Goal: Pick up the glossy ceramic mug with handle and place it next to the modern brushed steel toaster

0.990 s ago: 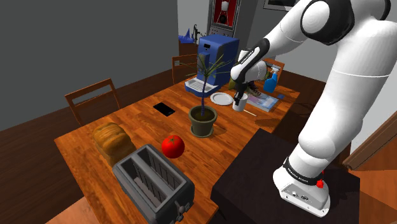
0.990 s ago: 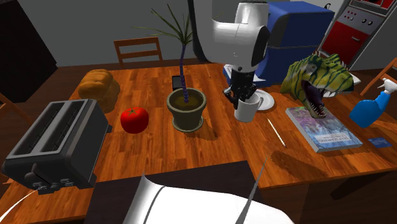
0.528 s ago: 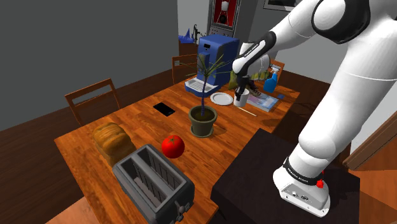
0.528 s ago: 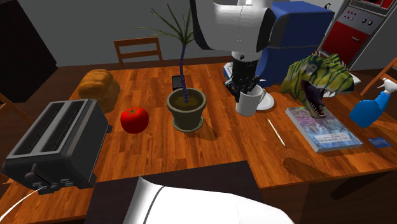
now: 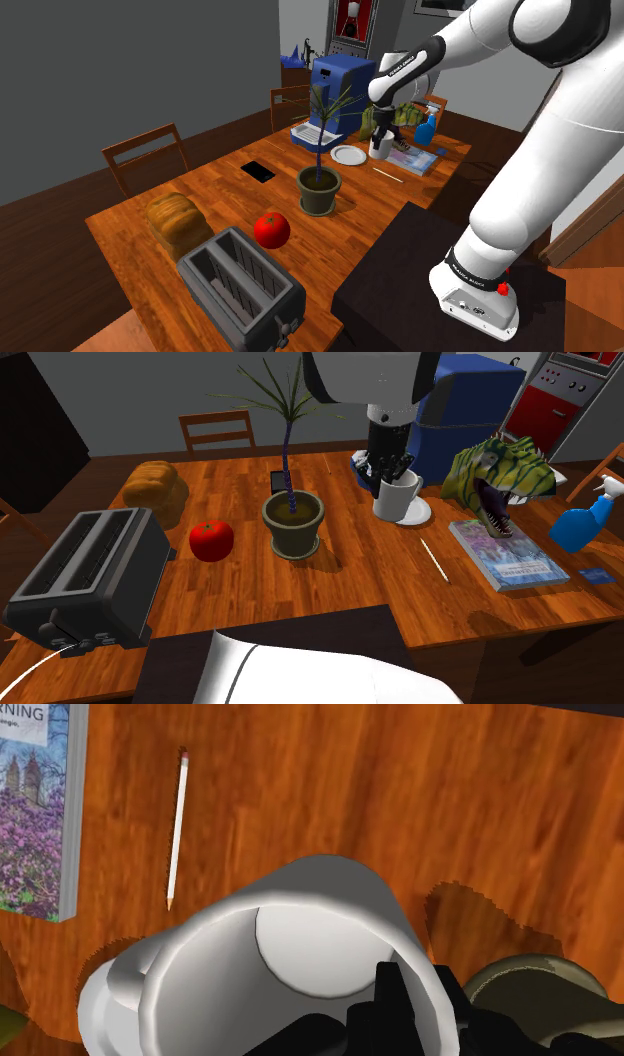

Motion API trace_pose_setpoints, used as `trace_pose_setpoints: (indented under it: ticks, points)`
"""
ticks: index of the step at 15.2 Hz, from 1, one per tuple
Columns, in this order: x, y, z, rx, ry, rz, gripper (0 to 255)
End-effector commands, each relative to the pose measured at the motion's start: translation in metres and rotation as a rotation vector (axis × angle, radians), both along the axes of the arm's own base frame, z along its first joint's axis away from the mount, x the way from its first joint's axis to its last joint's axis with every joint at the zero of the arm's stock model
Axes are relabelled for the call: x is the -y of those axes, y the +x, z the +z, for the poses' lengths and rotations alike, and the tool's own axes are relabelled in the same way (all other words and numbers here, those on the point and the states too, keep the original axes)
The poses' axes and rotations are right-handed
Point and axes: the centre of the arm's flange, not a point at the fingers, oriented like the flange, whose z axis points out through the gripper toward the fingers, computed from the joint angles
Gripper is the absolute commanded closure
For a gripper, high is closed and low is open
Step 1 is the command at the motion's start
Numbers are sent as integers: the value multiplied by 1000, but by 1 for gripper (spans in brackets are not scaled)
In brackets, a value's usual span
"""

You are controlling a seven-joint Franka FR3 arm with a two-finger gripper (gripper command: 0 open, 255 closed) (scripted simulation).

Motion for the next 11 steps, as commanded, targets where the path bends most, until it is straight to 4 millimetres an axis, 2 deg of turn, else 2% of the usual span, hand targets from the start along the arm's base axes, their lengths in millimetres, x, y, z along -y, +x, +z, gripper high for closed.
trace_pose_setpoints:
  ticks: [1, 9, 10, 11]
  points:
    - [0, -1, 11, 0, 0, 0, 255]
    - [0, -1, 54, 0, 0, 0, 255]
    - [0, -1, 54, 0, 0, 0, 255]
    - [-13, -4, 54, 0, 0, 0, 255]
